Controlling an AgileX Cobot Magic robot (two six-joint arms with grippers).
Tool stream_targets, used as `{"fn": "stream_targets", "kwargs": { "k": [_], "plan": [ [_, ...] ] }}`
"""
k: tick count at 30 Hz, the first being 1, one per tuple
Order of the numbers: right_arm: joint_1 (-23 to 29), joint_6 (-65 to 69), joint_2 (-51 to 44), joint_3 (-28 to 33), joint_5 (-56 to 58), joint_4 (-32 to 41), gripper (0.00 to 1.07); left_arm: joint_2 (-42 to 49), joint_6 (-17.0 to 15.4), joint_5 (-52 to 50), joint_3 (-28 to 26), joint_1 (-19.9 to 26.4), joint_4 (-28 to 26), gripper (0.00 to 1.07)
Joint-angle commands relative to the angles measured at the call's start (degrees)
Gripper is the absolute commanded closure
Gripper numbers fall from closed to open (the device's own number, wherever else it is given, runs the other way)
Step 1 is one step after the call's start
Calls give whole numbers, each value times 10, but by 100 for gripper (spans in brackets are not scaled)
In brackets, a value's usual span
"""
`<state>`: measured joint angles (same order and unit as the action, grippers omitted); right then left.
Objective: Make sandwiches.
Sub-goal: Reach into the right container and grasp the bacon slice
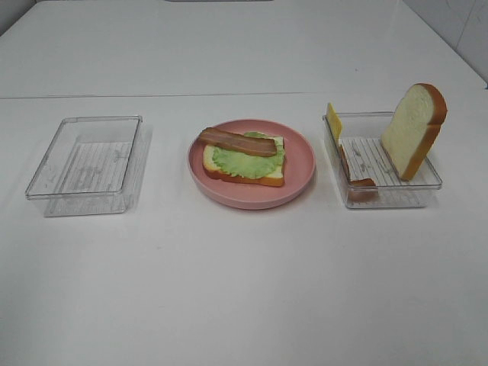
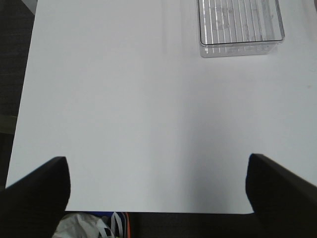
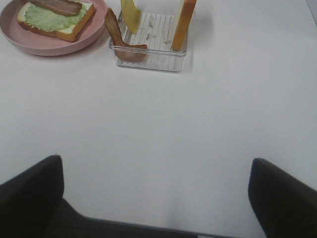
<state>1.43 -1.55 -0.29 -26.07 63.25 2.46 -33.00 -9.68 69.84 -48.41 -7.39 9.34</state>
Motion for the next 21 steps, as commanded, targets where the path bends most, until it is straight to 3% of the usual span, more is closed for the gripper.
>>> {"fn": "stream_targets", "kwargs": {
  "k": [1, 10, 12, 13, 14, 21],
  "plan": [
    [-1, 2, -19, 1, -2, 2, 9, 63, 8, 30, 39, 1, 2, 18],
    [-1, 2, -19, 1, -2, 2, 9, 134, 14, 38, 120, 1, -9, 18],
    [-1, 2, -19, 1, -2, 2, 9, 154, 46, 36, 148, 1, -29, 18],
    [-1, 2, -19, 1, -2, 2, 9, 154, 46, 36, 148, 1, -29, 18],
    [-1, 2, -19, 1, -2, 2, 9, 165, 72, 27, 159, 1, -44, 18],
    [-1, 2, -19, 1, -2, 2, 9, 203, 105, -13, 162, 1, -105, 18]
  ]
}}
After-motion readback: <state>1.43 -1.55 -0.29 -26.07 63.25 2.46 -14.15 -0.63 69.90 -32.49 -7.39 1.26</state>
